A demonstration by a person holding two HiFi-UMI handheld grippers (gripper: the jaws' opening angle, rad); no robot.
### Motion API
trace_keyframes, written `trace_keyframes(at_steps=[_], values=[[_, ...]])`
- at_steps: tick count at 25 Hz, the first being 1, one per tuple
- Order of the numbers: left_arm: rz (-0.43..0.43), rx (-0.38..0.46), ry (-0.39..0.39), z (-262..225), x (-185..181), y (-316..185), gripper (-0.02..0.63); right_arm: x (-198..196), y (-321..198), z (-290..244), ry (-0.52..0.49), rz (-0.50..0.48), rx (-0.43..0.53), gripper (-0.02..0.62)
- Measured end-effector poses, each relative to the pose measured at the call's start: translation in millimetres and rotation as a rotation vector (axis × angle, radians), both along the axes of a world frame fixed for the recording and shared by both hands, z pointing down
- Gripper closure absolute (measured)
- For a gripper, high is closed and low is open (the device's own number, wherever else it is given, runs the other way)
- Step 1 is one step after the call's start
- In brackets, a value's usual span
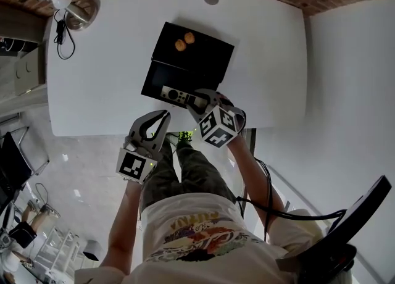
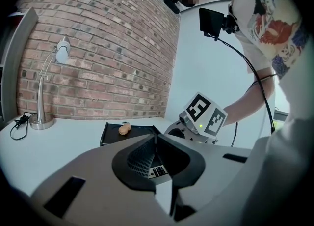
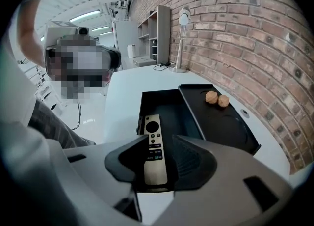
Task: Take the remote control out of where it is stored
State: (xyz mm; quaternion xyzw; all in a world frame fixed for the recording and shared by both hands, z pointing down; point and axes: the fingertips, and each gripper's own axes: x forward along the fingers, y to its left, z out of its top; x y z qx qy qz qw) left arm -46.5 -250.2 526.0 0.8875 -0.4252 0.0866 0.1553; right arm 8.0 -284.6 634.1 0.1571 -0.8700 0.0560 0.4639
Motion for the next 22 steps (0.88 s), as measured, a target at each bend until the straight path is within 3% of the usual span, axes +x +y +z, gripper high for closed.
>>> trace_keyframes(at_steps=[12, 22], values=[[-0.016, -0.038, 0.015, 16.2, -1.8, -0.6, 0.598, 0.7, 4.4, 34.3, 0.098, -0.093, -0.100, 0.438], [-0.029, -0.049, 0.017, 29.1, -9.8, 5.4, 0.598, 2.5, 4.5, 51.5, 0.192, -0.175, -0.093, 0.434]])
